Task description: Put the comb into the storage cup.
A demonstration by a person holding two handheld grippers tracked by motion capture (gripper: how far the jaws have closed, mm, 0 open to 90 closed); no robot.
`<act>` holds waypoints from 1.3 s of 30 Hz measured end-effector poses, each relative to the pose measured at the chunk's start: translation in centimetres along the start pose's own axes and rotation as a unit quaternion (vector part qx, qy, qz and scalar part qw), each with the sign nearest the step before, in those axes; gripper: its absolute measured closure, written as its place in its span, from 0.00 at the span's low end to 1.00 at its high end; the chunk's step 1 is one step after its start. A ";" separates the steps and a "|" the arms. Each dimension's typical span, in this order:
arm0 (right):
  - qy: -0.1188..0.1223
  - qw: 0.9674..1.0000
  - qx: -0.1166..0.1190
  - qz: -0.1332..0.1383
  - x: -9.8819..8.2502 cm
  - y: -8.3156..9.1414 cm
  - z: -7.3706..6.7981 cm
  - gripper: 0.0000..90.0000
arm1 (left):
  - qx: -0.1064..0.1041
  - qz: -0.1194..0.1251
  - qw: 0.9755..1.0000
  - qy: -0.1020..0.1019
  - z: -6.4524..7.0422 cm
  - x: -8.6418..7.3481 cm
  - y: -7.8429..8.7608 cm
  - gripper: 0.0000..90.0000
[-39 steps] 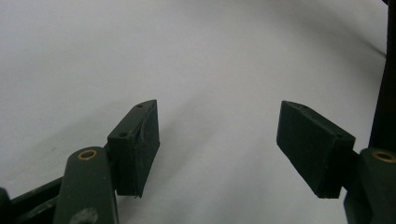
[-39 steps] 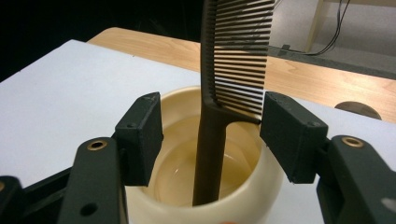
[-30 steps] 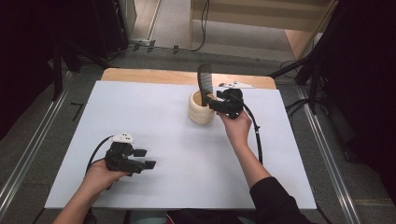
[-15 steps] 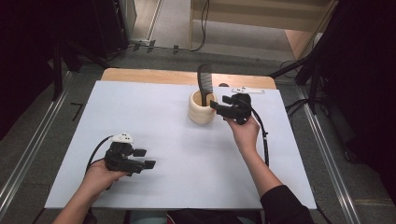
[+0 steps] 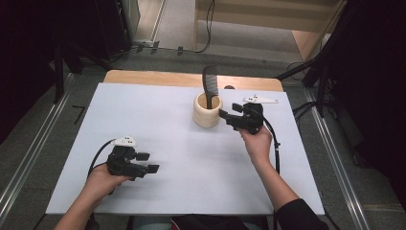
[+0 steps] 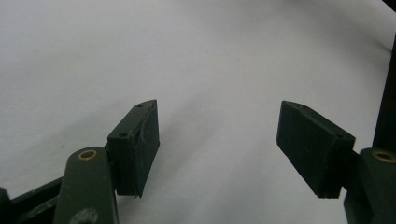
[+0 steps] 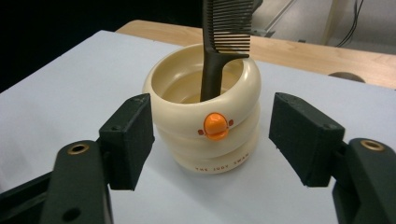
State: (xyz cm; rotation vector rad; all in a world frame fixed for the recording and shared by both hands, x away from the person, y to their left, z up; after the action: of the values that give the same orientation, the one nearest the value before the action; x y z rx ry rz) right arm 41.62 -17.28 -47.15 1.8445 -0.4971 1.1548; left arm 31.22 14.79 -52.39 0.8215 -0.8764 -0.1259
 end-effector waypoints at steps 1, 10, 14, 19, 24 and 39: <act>0.002 1.000 -0.002 0.001 -0.1 0.2 0.0 0.31 | 0.000 0.000 1.000 0.000 0.0 0.0 0.0 0.34; 0.023 1.000 -0.009 0.013 -1.4 1.3 -0.2 0.28 | 0.001 0.001 1.000 0.001 0.0 0.0 0.0 0.34; 0.030 0.999 -0.012 0.014 -1.9 1.8 -0.3 0.27 | 0.002 0.001 1.000 0.001 0.0 0.0 0.1 0.34; 0.035 0.999 -0.008 0.015 -2.6 2.4 -0.5 0.26 | 0.001 0.001 1.000 0.000 0.0 0.0 0.1 0.34; 0.033 0.999 0.000 0.018 -3.4 3.2 -0.8 0.24 | 0.002 0.003 1.000 0.001 0.0 0.0 0.2 0.34; 0.041 0.999 0.008 0.017 -5.5 5.2 -1.3 0.23 | 0.004 0.003 1.000 -0.003 0.0 0.0 0.3 0.34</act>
State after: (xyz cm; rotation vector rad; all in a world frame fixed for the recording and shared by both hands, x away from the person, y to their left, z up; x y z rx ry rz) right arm 34.57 -19.59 -49.23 1.8008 -0.4753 1.2538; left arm 31.11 15.02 -52.19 0.8252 -0.8849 -0.1191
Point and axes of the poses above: each handheld gripper's, and its own axes: y roughly backward along the jaws, x roughly out of its top, z roughly to its right, the point moved 7 cm from there along -y, roughly forward along the jaws, and after that the axes turned 3 degrees about y, right-handed, at the moved point
